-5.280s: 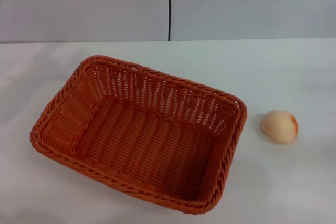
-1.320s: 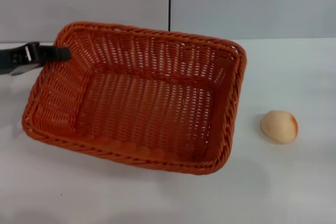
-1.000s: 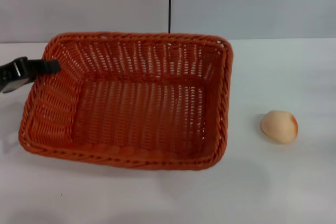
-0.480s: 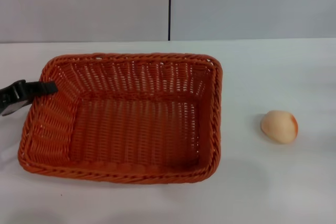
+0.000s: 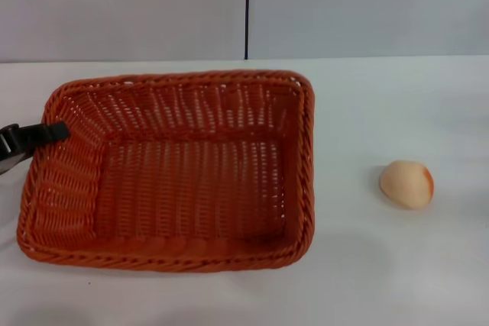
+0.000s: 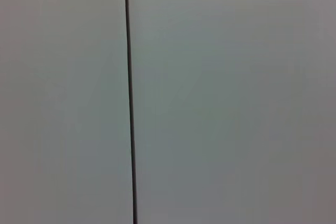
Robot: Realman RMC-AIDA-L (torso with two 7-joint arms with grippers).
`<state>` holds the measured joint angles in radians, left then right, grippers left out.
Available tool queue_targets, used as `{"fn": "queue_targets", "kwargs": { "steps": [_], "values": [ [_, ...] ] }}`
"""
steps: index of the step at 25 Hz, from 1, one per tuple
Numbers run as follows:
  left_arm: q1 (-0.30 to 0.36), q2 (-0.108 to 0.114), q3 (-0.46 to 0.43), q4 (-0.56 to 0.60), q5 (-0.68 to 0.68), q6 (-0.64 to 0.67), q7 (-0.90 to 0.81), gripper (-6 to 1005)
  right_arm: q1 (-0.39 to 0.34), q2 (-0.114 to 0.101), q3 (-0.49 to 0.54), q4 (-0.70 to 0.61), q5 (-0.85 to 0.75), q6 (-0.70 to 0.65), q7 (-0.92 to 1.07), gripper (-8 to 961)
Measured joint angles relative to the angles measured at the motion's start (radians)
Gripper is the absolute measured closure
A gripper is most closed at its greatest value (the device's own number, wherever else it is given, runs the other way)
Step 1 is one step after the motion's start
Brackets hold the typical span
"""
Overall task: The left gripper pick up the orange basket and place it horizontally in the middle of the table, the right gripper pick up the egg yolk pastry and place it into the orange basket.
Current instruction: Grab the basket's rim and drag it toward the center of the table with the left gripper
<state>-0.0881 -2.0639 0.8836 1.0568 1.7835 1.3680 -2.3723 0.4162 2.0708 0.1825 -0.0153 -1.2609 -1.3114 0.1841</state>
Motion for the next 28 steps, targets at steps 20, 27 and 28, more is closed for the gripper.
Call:
{"fn": "queue_targets", "kwargs": {
  "steps": [20,27,28],
  "values": [
    [0.003,0.031,-0.016,0.003,0.009,0.123,-0.001,457,-0.001,0.0,-0.014,0.004,0.0,-0.004,0.003,171],
    [-0.009,0.055,-0.065,-0.01,0.01,0.147,0.046,418,0.0,0.0,-0.016,-0.004,0.0,-0.007,0.027,171],
    [-0.009,0.055,-0.065,-0.01,0.01,0.147,0.046,418,0.0,-0.001,-0.019,-0.009,0.0,-0.005,0.043,171]
  ]
}}
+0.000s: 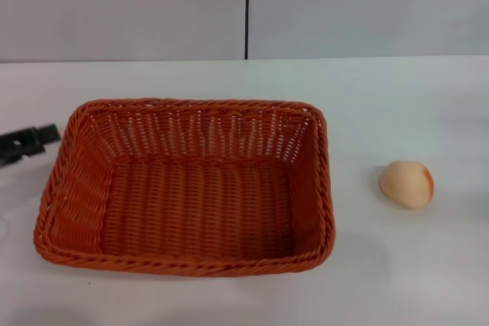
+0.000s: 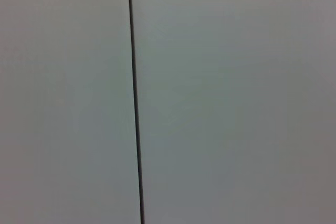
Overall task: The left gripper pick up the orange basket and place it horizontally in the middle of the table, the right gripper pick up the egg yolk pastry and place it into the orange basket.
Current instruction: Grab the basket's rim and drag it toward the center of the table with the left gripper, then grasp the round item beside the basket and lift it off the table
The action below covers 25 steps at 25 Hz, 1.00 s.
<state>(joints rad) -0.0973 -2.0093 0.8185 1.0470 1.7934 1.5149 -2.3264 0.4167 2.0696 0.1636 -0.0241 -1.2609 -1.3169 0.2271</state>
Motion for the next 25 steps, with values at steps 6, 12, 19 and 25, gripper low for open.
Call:
{"fn": "queue_targets", "kwargs": {
  "steps": [6,12,19,25],
  "values": [
    [-0.075,-0.028,-0.307,-0.143,-0.012,-0.006,0.351,421,-0.005,-0.002,-0.122,-0.095,0.0,0.002,0.222,171],
    [-0.135,-0.048,-0.525,-0.381,-0.197,0.091,0.793,423,-0.06,-0.047,-0.497,-0.348,-0.057,-0.028,0.761,170],
    [-0.159,-0.05,-0.525,-0.612,-0.406,0.256,1.258,425,-0.009,-0.159,-0.656,-0.515,-0.384,-0.136,1.219,170],
    [-0.183,-0.052,-0.519,-0.706,-0.433,0.337,1.455,427,0.144,-0.216,-0.671,-0.61,-0.789,-0.259,1.506,171]
  ]
}}
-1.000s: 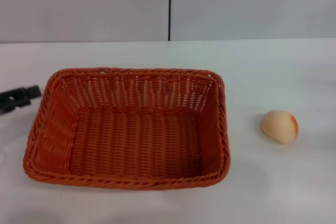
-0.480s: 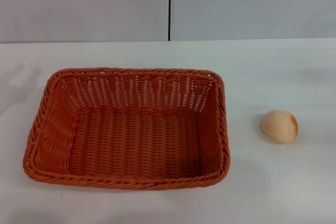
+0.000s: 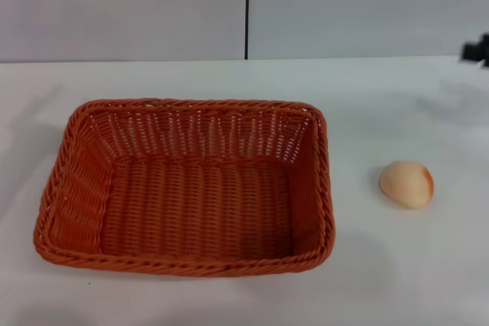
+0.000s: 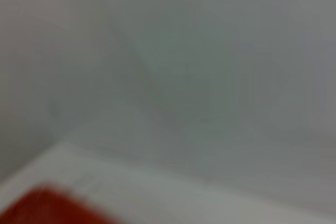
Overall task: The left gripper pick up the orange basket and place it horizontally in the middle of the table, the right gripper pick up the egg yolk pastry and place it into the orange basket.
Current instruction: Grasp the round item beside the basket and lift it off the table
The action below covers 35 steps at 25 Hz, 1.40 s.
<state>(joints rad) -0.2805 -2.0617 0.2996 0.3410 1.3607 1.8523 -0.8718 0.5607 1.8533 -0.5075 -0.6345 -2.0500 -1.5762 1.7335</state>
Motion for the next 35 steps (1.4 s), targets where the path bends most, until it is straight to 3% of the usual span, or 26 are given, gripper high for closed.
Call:
{"fn": "queue_targets", "kwargs": {
  "steps": [2,7,12,15,22,27,35],
  "values": [
    [-0.002,0.0,0.017,-0.009,0.003,0.029,0.051,431,0.06,0.01,-0.053,-0.052,-0.136,-0.063,0.02,171],
    [0.004,-0.001,0.05,-0.012,0.003,0.056,0.068,449,0.096,0.044,-0.175,-0.134,-0.25,-0.072,0.074,171],
    [0.012,-0.002,0.068,-0.016,0.003,0.058,0.07,466,0.138,0.053,-0.247,-0.139,-0.347,-0.064,0.125,170],
    [0.012,-0.002,0.07,-0.022,0.003,0.064,0.07,477,0.152,0.066,-0.257,-0.139,-0.394,-0.057,0.137,170],
    [0.012,-0.002,0.08,-0.035,0.002,0.064,0.071,502,0.197,0.12,-0.261,-0.138,-0.535,-0.04,0.152,170],
    [0.012,-0.001,0.083,-0.042,0.001,0.062,0.072,520,0.211,0.133,-0.28,-0.122,-0.568,-0.034,0.158,171],
    [0.012,0.001,0.1,-0.042,0.001,0.059,0.072,549,0.225,0.133,-0.341,-0.1,-0.589,-0.032,0.187,178]
  ]
}}
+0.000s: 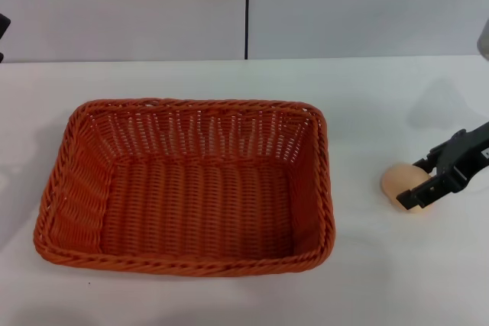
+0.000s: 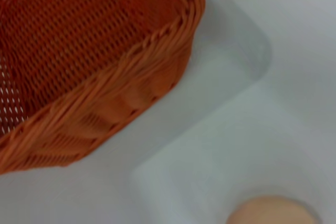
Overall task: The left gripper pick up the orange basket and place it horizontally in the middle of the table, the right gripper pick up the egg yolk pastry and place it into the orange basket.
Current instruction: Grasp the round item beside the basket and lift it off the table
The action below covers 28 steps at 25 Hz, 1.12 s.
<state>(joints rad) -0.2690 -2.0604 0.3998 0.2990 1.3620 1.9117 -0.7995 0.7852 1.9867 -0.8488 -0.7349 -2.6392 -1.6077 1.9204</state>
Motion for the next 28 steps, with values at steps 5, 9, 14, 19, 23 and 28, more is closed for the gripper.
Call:
{"fn": "queue_targets", "kwargs": {
  "steps": [5,9,14,19,23,28],
  "values": [
    [-0.002,-0.001,0.001,0.0,0.0,-0.007,0.0,575,0.003,0.0,-0.023,0.008,-0.017,0.011,0.006,182],
    [-0.002,-0.001,0.001,0.0,0.0,-0.009,0.0,588,0.0,0.0,-0.024,0.007,-0.019,0.022,0.006,186],
    [-0.003,-0.001,0.001,0.0,0.0,-0.01,0.0,588,-0.002,0.0,-0.022,0.003,-0.02,0.024,0.004,462],
    [-0.003,-0.001,0.001,-0.004,0.0,-0.012,-0.003,588,-0.016,0.0,-0.002,-0.027,0.006,0.037,-0.007,563],
    [-0.004,0.0,0.001,-0.014,0.0,-0.012,-0.002,589,-0.068,0.0,0.053,-0.12,0.13,0.039,-0.038,602],
    [-0.003,0.0,0.001,-0.015,0.0,-0.012,-0.001,589,-0.174,0.003,0.103,-0.24,0.446,0.057,-0.097,626]
  ]
}}
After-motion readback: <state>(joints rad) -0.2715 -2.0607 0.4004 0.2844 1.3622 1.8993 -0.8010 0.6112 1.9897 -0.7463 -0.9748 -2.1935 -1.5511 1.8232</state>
